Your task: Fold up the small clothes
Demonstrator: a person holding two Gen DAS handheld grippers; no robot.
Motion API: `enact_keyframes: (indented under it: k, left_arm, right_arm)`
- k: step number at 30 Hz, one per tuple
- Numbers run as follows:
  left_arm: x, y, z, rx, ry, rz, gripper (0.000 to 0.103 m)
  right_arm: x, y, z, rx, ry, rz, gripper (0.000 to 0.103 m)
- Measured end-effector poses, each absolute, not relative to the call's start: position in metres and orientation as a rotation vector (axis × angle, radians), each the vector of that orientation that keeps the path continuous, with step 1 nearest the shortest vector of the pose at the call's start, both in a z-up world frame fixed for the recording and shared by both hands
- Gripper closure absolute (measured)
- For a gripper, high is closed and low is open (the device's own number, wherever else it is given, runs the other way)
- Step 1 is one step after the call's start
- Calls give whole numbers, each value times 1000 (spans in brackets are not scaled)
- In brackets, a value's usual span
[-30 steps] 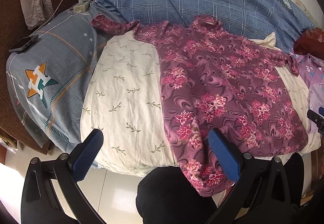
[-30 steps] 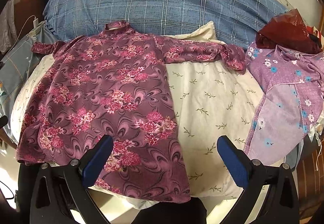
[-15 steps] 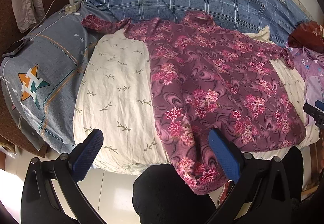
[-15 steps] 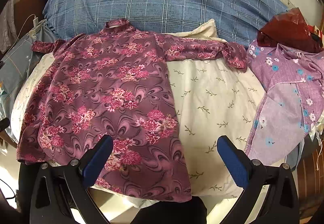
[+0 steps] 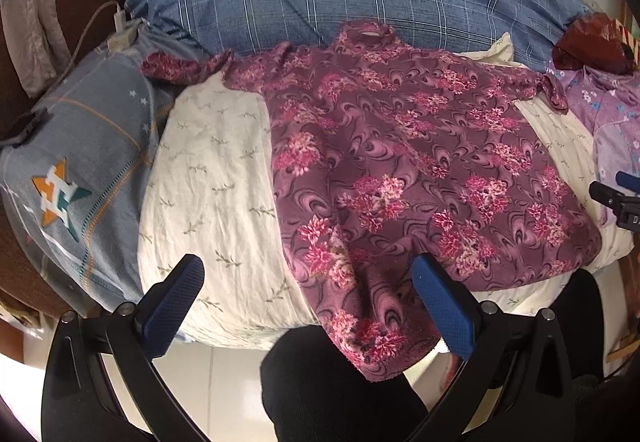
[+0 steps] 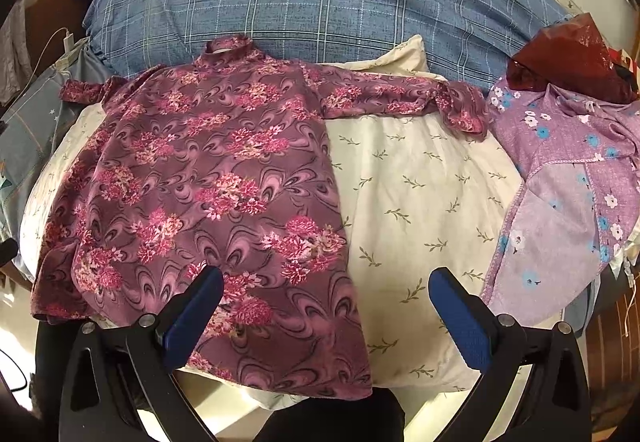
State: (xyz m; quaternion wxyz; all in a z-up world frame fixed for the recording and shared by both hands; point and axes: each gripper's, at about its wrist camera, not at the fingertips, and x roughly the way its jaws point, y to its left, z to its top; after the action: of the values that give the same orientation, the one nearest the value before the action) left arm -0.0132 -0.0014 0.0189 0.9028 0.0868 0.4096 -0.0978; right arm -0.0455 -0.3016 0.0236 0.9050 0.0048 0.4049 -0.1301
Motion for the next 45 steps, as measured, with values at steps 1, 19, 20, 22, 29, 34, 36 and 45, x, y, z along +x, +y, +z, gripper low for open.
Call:
enact_keyframes:
  k: [1,19,20,22,29,34,36,45]
  left_arm:
    - [-14,-3,20,193,834,-194,0]
    - [-31,-10,22,186,836,-226,0]
    - [-32,-10,23,186,835,-227,0]
    - [-34,-10,25,187,833,-231,0]
    - [-38,-10,28,192,824,-239,0]
    - [-27,3,30,121,869,-255,0]
    - [-17,16,29,70,896,-238,0]
    - [13,46,-7,-101,1085,-239,0]
  right_arm:
    - [-46,-301,24,11,838,-258,1]
    - [-71,-301,33,38,804,-263,1]
    - [-72,-301,34,38,802,-264,1]
    - [-76,-302,36,40,794,-268,1]
    - [-86,-303,40,50,785,-278,1]
    - [-88,-316,40,85,781,-308,1]
    - [-86,-327,35,116,798,-318,1]
    - [-63,-351,-19,312,960,-189,1]
